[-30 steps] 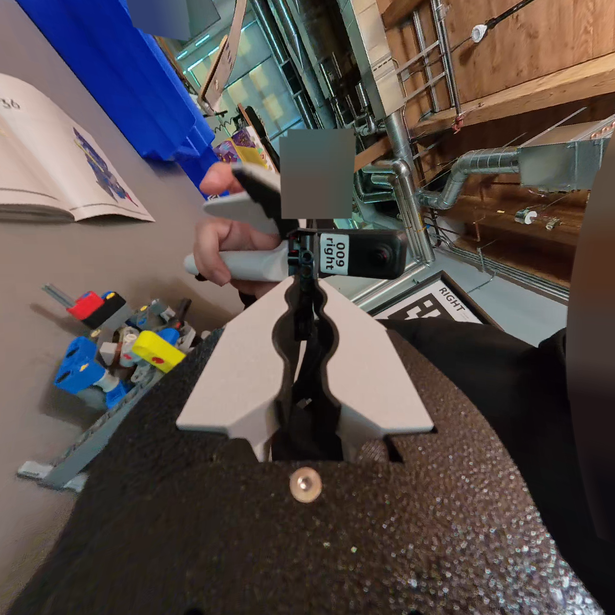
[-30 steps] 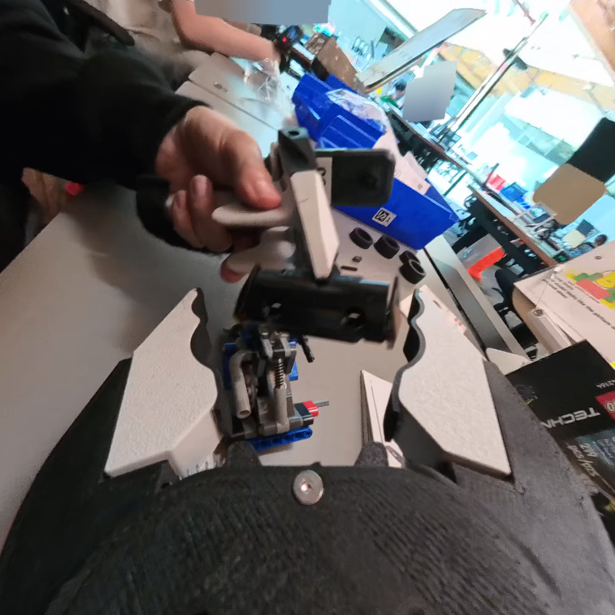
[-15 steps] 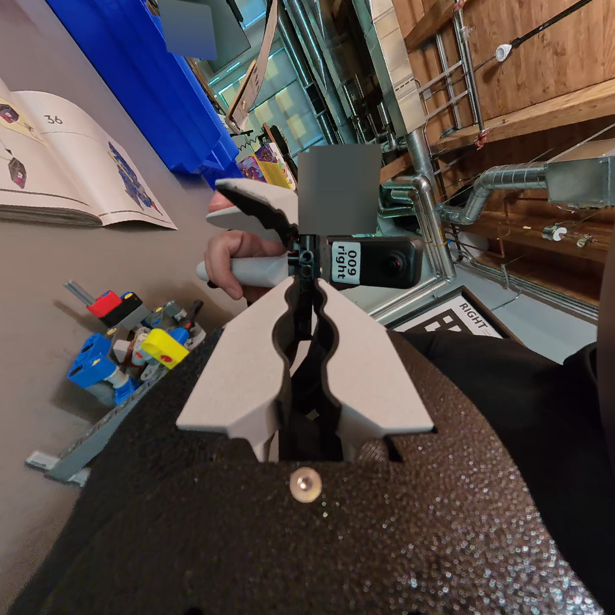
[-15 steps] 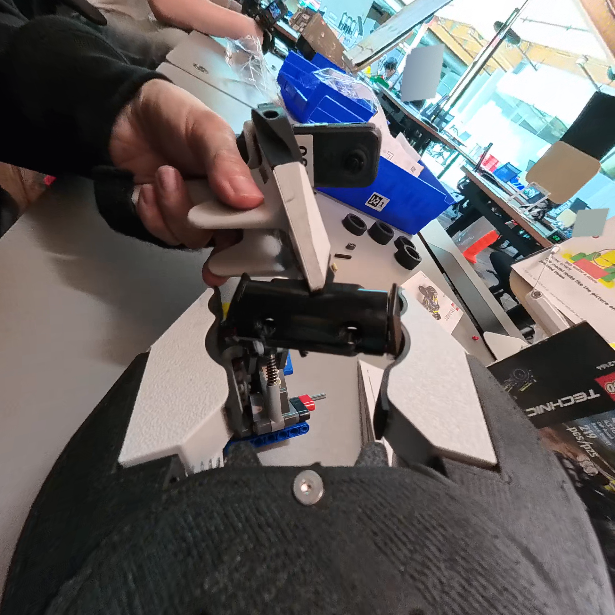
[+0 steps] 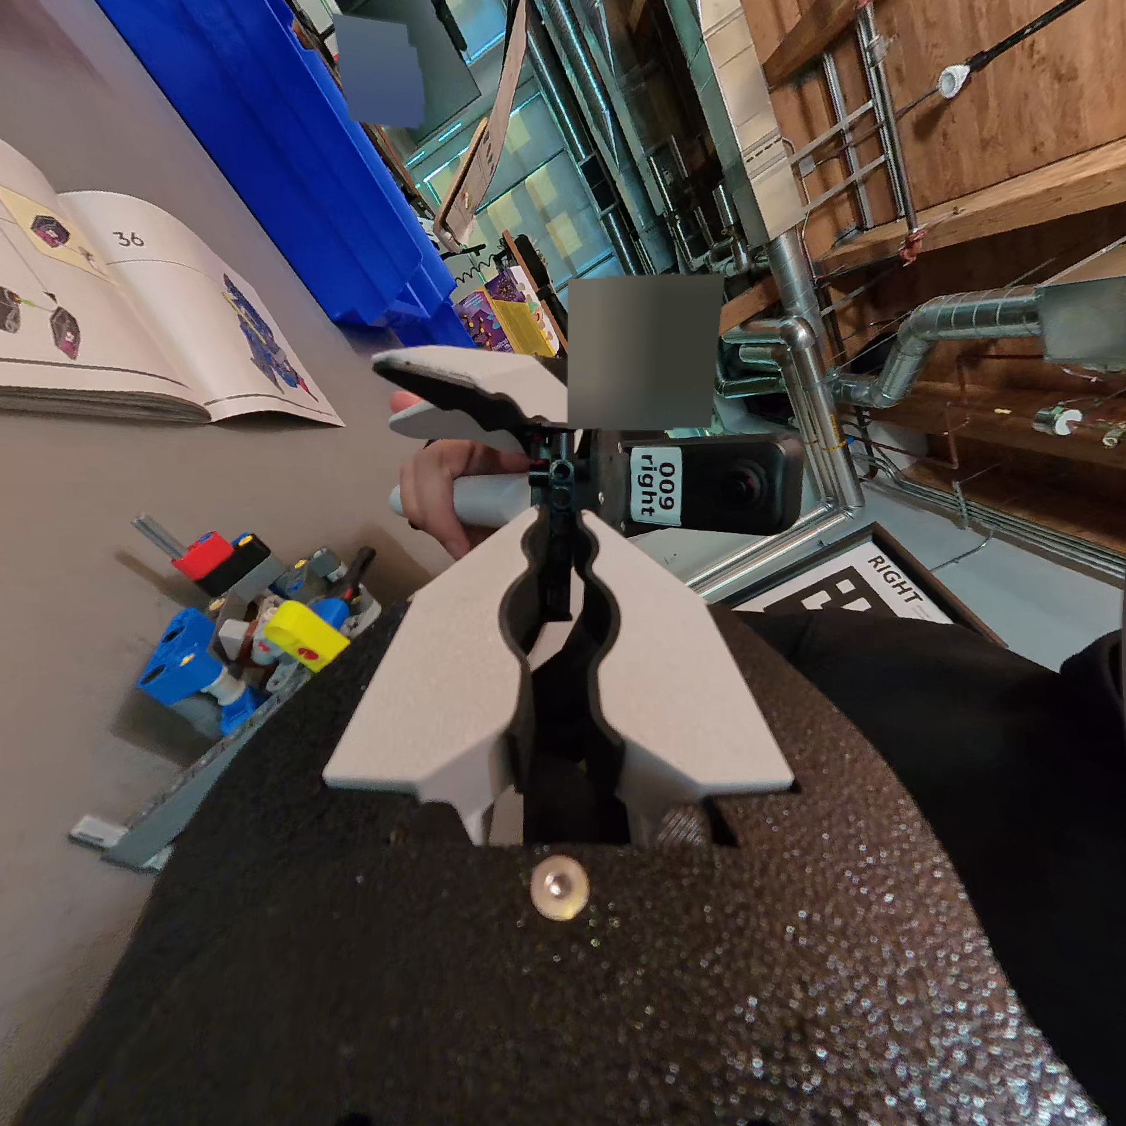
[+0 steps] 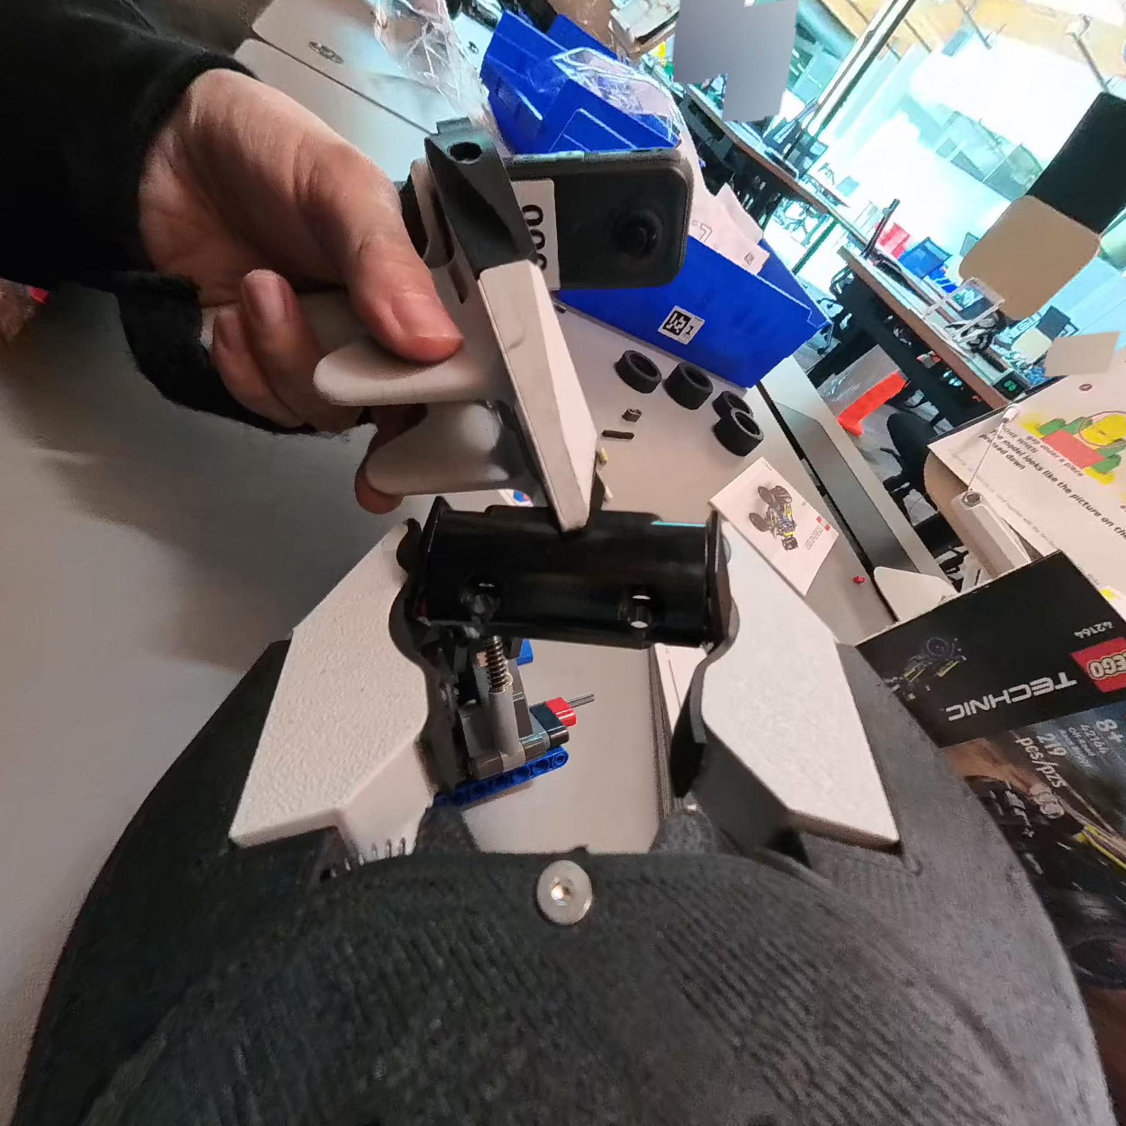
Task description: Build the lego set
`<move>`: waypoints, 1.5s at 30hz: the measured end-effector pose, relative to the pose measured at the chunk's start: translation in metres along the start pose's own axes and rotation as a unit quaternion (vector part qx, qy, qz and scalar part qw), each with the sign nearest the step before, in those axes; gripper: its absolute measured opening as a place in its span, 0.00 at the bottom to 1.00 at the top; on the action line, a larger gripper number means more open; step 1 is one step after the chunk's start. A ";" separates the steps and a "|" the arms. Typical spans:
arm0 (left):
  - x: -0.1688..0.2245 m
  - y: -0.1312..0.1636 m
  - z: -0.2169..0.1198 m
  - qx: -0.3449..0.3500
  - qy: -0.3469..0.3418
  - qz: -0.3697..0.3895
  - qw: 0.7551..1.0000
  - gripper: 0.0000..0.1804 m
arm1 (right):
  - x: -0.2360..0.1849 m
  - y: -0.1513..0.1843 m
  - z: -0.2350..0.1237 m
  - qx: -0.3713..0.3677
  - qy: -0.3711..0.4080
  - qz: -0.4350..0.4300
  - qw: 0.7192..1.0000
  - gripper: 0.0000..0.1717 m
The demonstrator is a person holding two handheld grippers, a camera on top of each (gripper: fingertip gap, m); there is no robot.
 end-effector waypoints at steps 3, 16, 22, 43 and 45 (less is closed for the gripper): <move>-0.002 0.000 0.000 0.003 -0.006 0.003 1.000 0.02 | 0.000 0.003 0.000 -0.010 0.006 0.001 1.000 0.53; -0.003 0.001 0.002 -0.003 -0.027 0.028 0.999 0.02 | -0.002 0.005 -0.001 0.003 -0.011 0.038 0.999 0.53; -0.004 0.001 0.001 -0.013 -0.028 0.039 0.999 0.03 | -0.004 0.006 0.000 -0.002 -0.013 0.045 0.999 0.53; -0.012 -0.010 -0.028 -0.194 -0.161 0.440 0.862 0.39 | 0.003 0.038 -0.027 -0.020 -0.102 0.143 0.984 0.53; -0.014 -0.002 -0.020 -0.210 -0.164 0.425 0.865 0.38 | 0.002 0.037 -0.022 -0.016 -0.124 0.152 0.980 0.53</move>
Point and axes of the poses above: each gripper's, where its closed fingertips meet, z out along the fingers, y out of its underside, x = y × z across the jaws, the point moved 6 cm from there along -z, back along the fingers, and after that the axes turned 6 degrees about x, right-handed, at the moved point
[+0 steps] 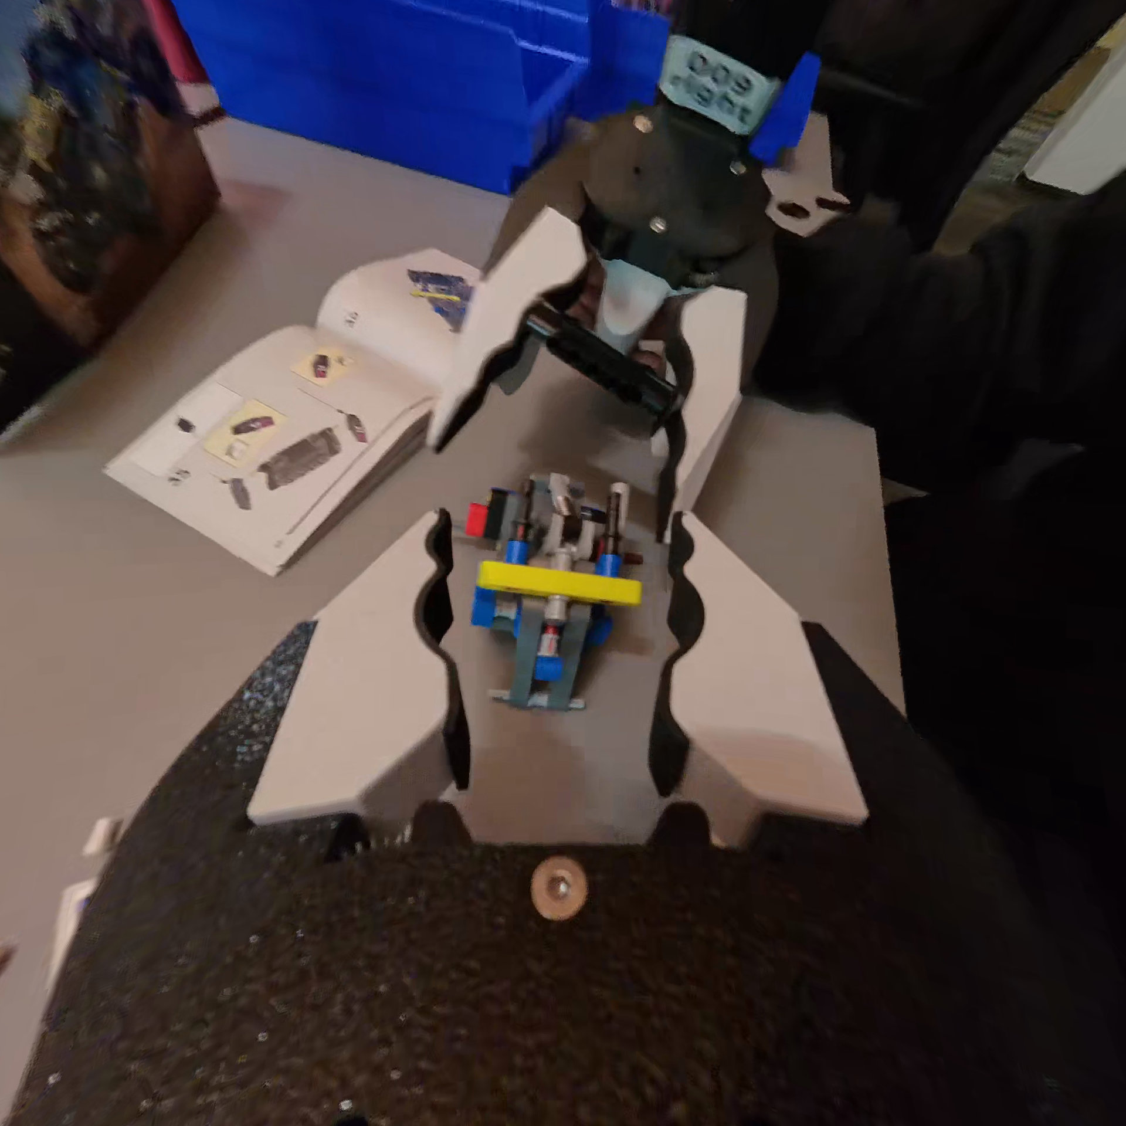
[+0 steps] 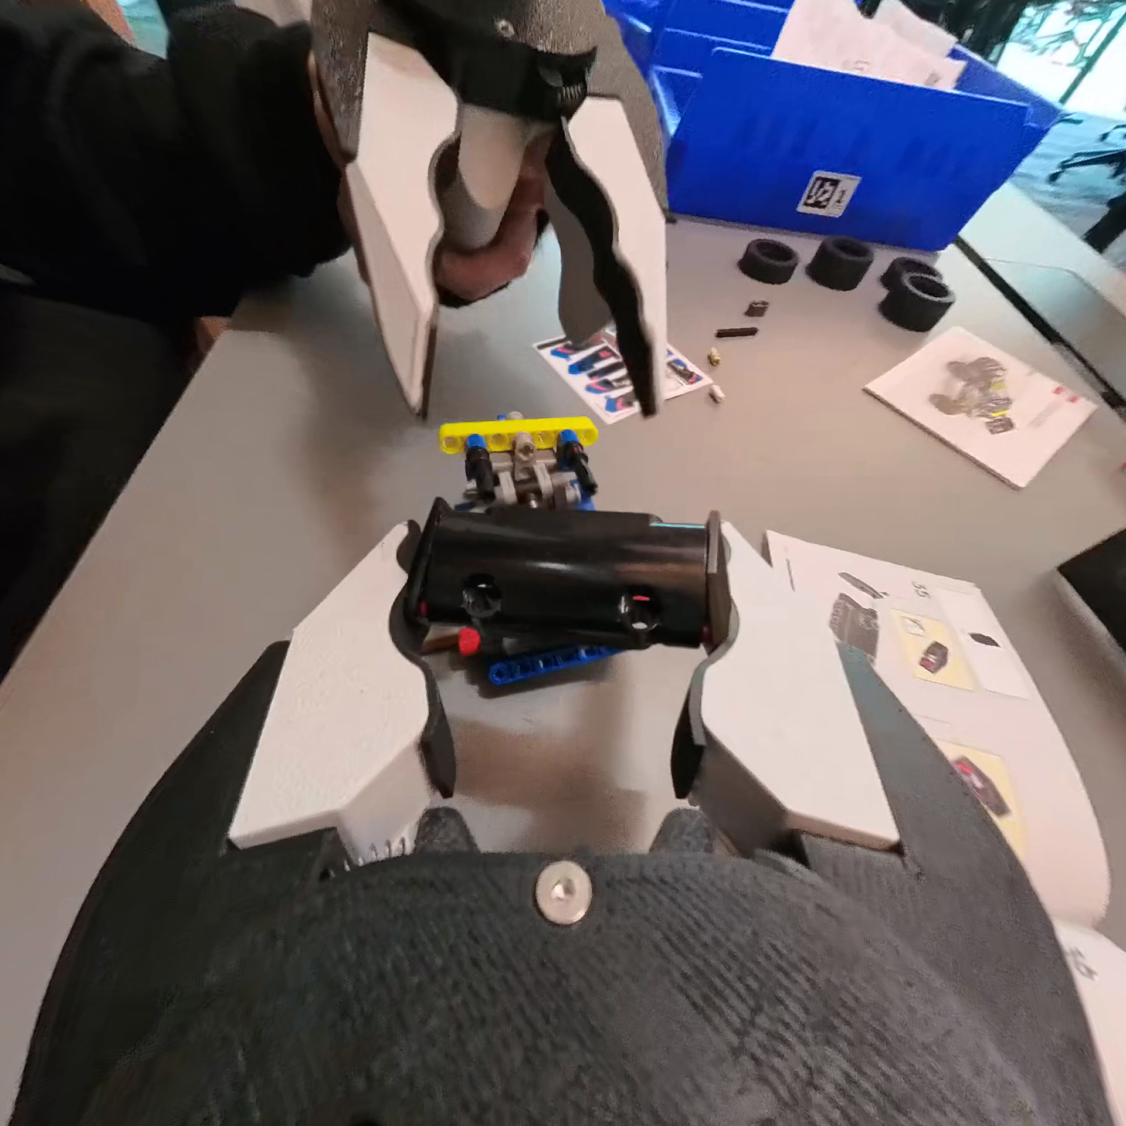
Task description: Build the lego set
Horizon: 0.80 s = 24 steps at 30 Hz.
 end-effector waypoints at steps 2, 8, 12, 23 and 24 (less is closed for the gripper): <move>0.006 0.005 0.006 -0.034 0.002 0.021 0.999 0.35 | 0.000 0.000 0.003 -0.001 -0.020 0.006 1.000 0.53; 0.006 0.011 0.014 -0.072 -0.018 0.082 0.994 0.25 | -0.002 0.001 0.012 0.008 -0.061 0.010 0.998 0.53; 0.003 0.011 0.016 -0.067 -0.017 0.085 0.994 0.22 | -0.003 0.000 0.017 0.007 -0.075 0.008 0.997 0.53; -0.007 0.017 0.012 0.008 0.002 0.080 0.997 0.22 | -0.001 0.009 0.030 -0.051 -0.110 0.018 0.992 0.53; -0.007 0.017 0.012 0.008 0.002 0.084 0.996 0.22 | -0.001 0.010 0.031 -0.056 -0.115 0.022 0.992 0.53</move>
Point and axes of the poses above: each gripper's, where its closed fingertips meet, z out along the fingers, y out of its underside, x = y × z across the jaws, the point moved 6 cm from there along -z, back along the fingers, and after that the axes turned 6 degrees about x, right-handed, at the moved point
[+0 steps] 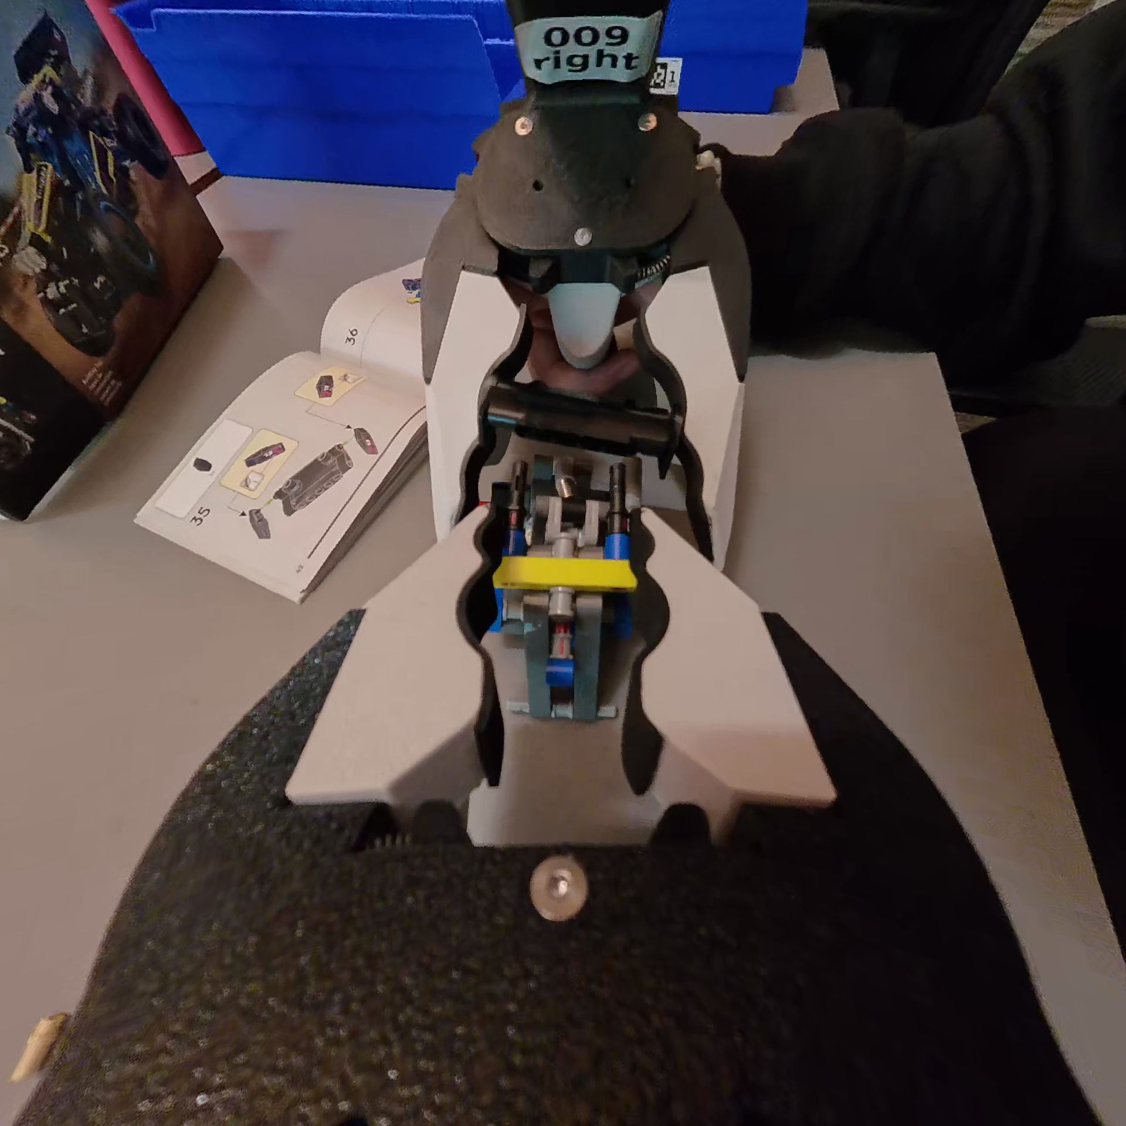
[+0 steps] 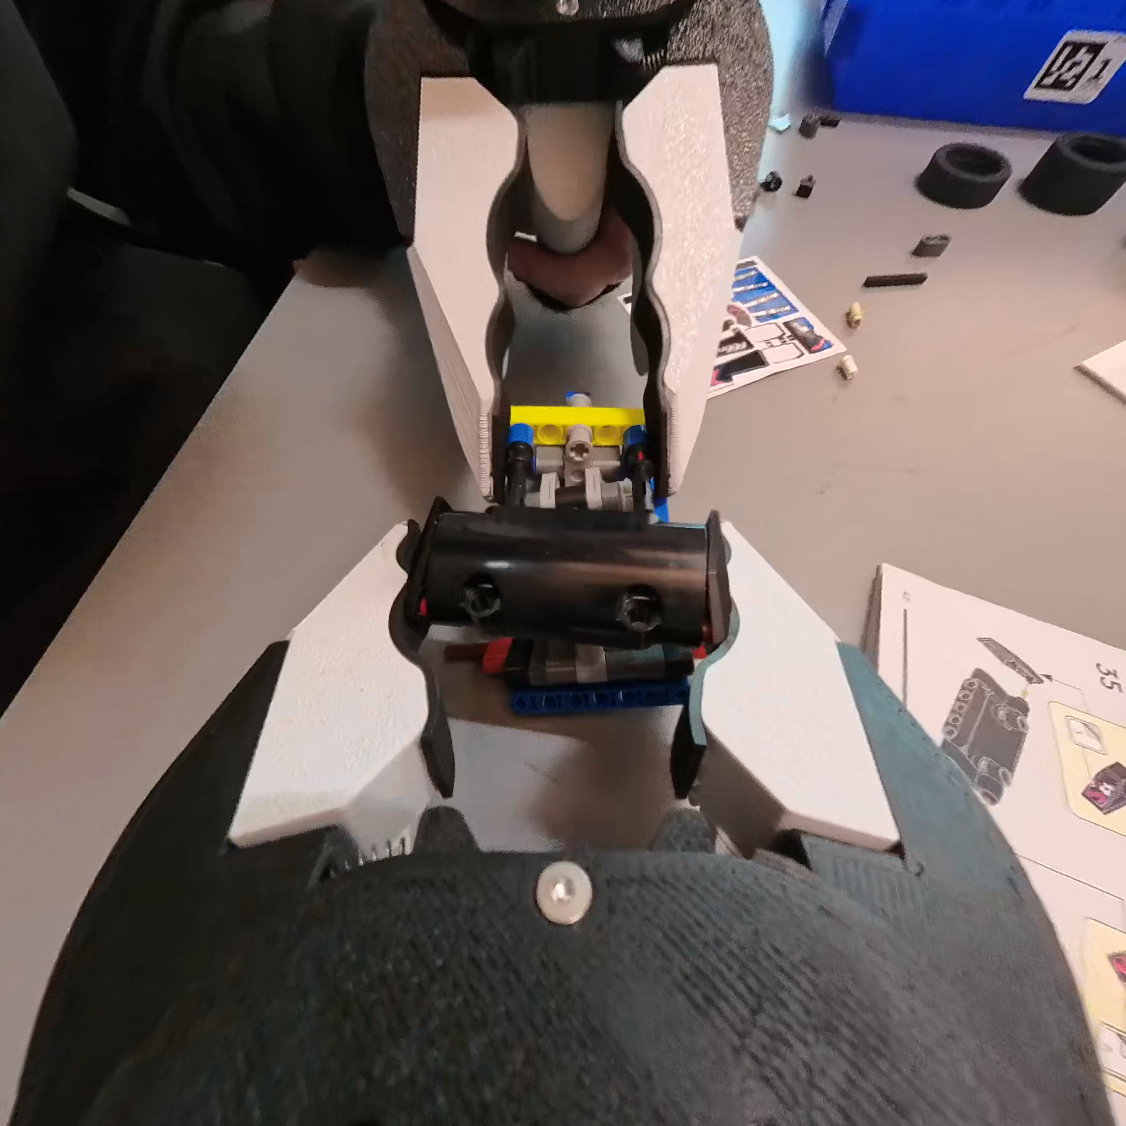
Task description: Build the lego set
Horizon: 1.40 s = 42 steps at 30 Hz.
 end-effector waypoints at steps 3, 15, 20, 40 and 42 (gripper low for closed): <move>0.001 0.000 0.000 0.006 0.005 0.015 1.000 0.22 | 0.000 0.002 0.003 -0.015 -0.015 0.009 1.000 0.53; 0.002 0.001 -0.001 0.014 0.026 0.026 0.999 0.21 | -0.004 0.005 0.006 -0.035 -0.068 0.019 0.997 0.53; 0.003 0.001 0.000 0.014 0.025 0.025 0.999 0.21 | -0.003 0.005 0.005 -0.033 -0.076 0.008 0.997 0.53; 0.000 0.000 0.000 0.000 0.001 0.034 0.999 0.21 | 0.004 0.002 0.003 -0.096 -0.061 -0.034 0.993 0.53; -0.001 0.000 -0.001 0.001 0.000 0.032 0.999 0.21 | 0.005 0.001 0.004 -0.104 -0.062 -0.028 0.992 0.53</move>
Point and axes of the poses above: each gripper's, where its closed fingertips meet, z out along the fingers, y out of its underside, x = y × z across the jaws, the point moved 6 cm from there along -z, back along the fingers, and after that the axes turned 6 degrees about x, right-handed, at the moved point
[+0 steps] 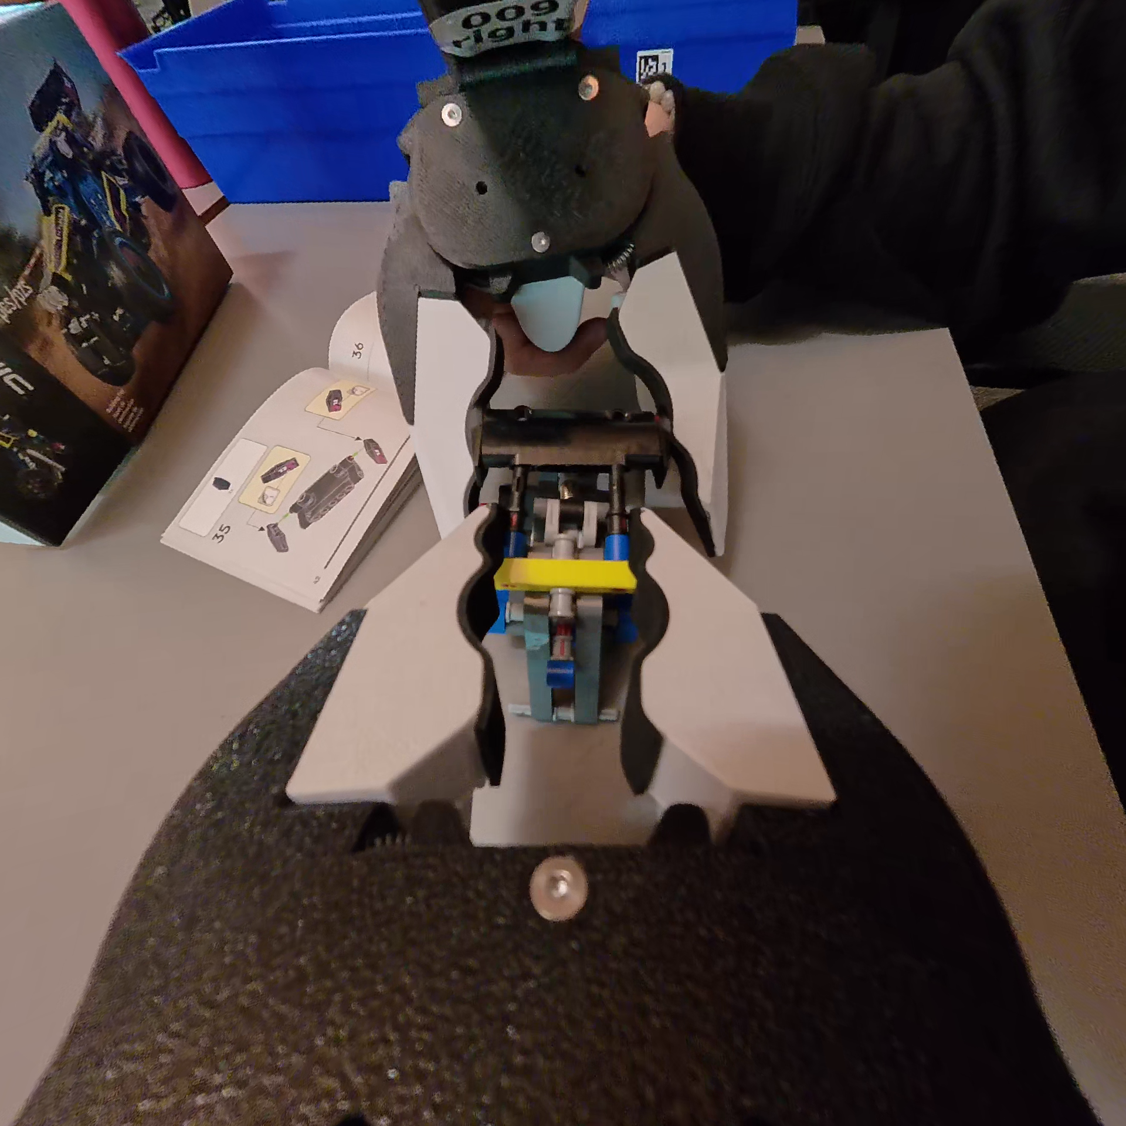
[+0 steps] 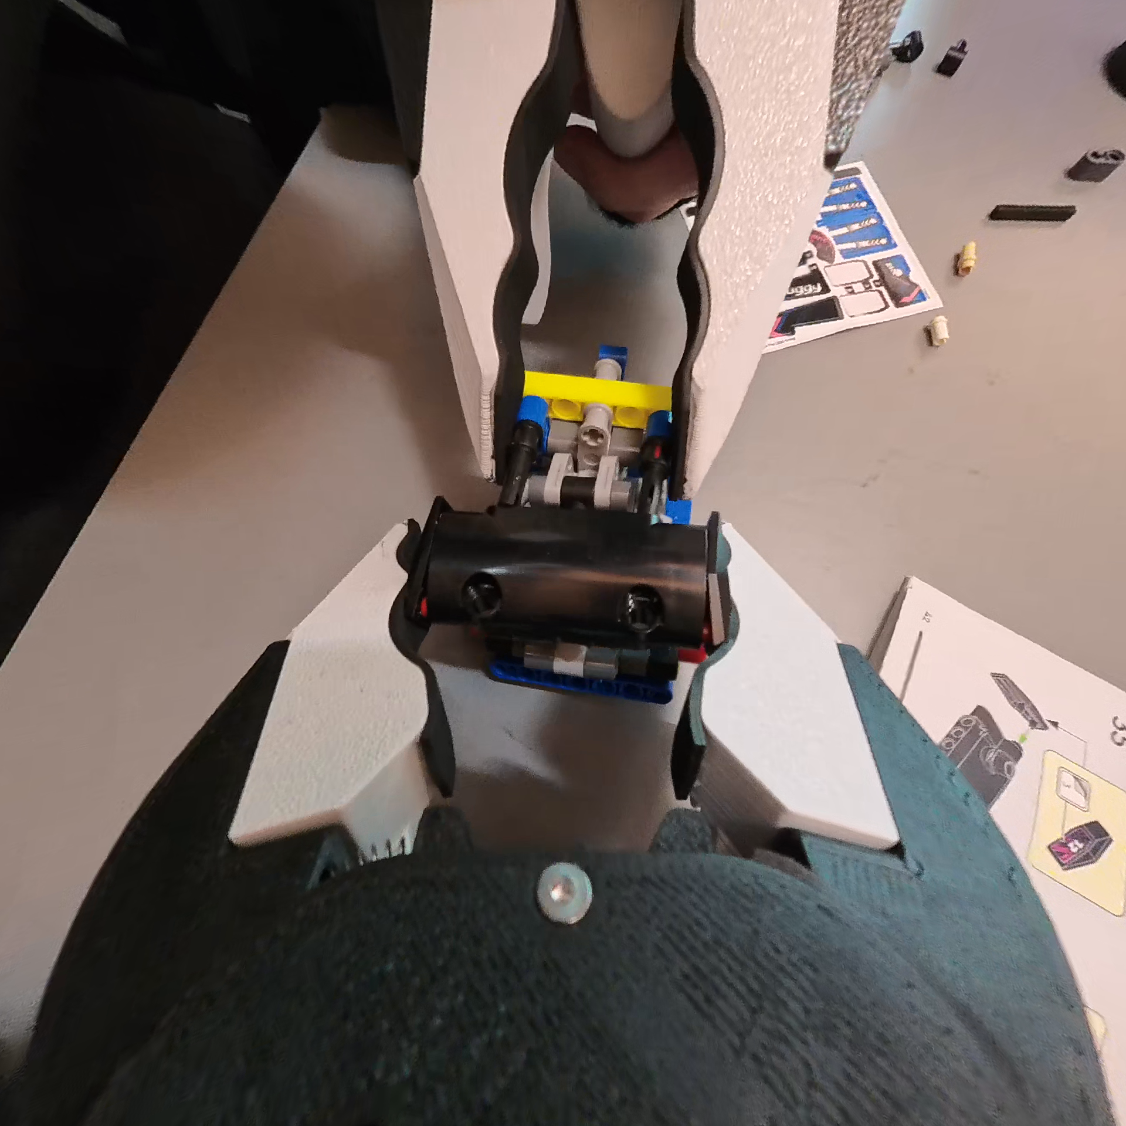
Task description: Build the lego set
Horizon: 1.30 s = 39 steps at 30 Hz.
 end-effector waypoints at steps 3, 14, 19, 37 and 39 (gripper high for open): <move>0.001 0.000 0.000 -0.001 0.001 0.007 1.000 0.21 | -0.002 0.000 0.000 -0.016 -0.006 0.016 1.000 0.53; 0.000 0.001 0.001 0.001 -0.004 -0.004 1.000 0.21 | -0.001 0.000 0.001 0.027 -0.034 0.048 0.998 0.53; -0.001 0.001 0.001 0.002 -0.004 -0.022 1.000 0.21 | 0.000 0.000 0.001 0.006 -0.023 0.044 0.999 0.53; -0.005 0.004 0.001 0.026 -0.001 -0.070 0.997 0.21 | 0.005 0.002 0.004 0.071 -0.022 0.022 0.997 0.53; -0.005 0.004 0.000 0.032 0.006 -0.088 0.996 0.21 | 0.005 0.002 0.005 0.068 -0.027 0.024 0.997 0.53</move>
Point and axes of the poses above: each gripper's, where its closed fingertips meet, z out along the fingers, y out of its underside, x = y × z across the jaws, the point moved 6 cm from there along -z, back along the fingers, and after that the axes turned 6 degrees about x, right-handed, at the moved point
